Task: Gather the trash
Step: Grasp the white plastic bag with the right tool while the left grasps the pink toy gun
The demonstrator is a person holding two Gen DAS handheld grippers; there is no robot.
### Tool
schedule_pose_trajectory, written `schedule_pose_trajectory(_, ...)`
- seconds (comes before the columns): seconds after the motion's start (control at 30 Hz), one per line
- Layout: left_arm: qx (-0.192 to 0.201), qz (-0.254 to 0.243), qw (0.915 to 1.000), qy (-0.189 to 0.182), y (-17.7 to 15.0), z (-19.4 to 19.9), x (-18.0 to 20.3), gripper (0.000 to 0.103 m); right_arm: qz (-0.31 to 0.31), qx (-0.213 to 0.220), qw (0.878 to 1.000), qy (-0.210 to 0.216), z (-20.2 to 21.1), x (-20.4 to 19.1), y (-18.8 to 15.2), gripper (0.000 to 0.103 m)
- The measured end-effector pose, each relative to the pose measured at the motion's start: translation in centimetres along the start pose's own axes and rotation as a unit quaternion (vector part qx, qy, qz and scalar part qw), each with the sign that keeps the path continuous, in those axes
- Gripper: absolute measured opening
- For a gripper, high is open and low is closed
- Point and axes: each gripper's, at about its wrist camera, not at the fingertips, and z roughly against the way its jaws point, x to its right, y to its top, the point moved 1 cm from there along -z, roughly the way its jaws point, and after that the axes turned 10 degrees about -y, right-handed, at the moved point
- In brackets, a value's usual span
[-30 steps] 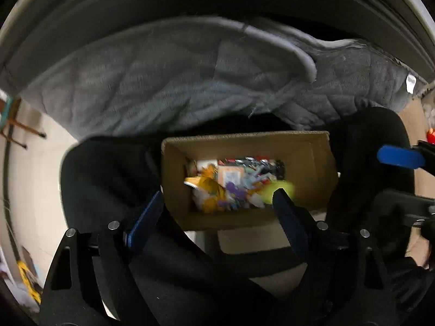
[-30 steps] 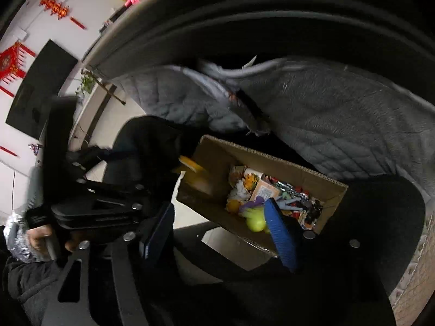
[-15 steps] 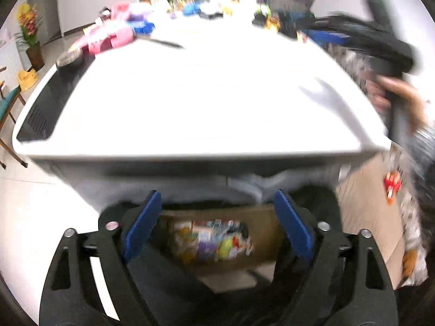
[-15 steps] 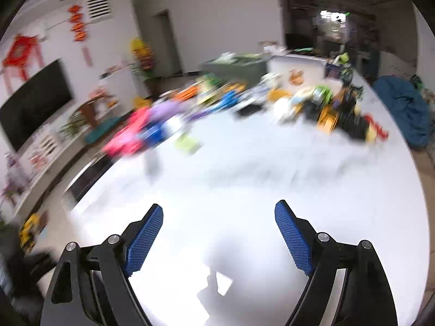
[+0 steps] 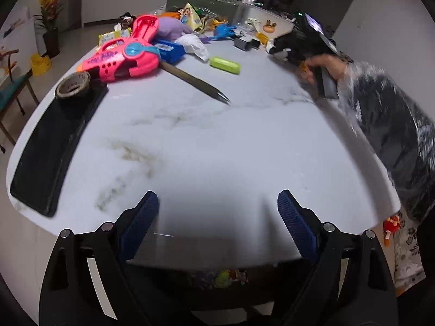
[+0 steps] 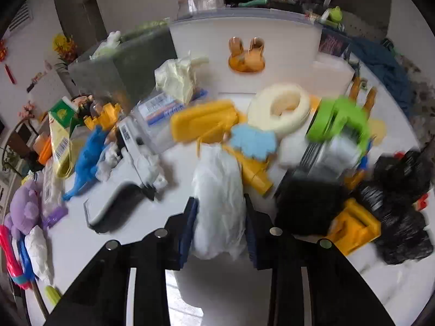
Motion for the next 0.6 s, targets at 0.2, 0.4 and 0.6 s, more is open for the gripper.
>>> schedule_pose_trajectory(0.2, 0.056, -0.029, 0.997, 0.045, 6.0, 2.1, -2.4, 0.087, 0.045, 0.028, 0.995, 0.086, 7.3, -0.4, -7.2, 0.03)
schedule_pose_trajectory(0.4, 0.021, -0.054, 0.9964, 0.062, 13.9, -0.4, -6.4, 0.087, 0.057, 0.017, 0.987, 0.149, 12.6, -0.4, -14.9, 0.031)
schedule_pose_trajectory(0.6, -0.05, -0.126, 0.9849, 0.107, 16.5, -3.1, -8.8, 0.087, 0.041, -0.001, 0.984, 0.175, 14.4, -0.3, -19.2, 0.031)
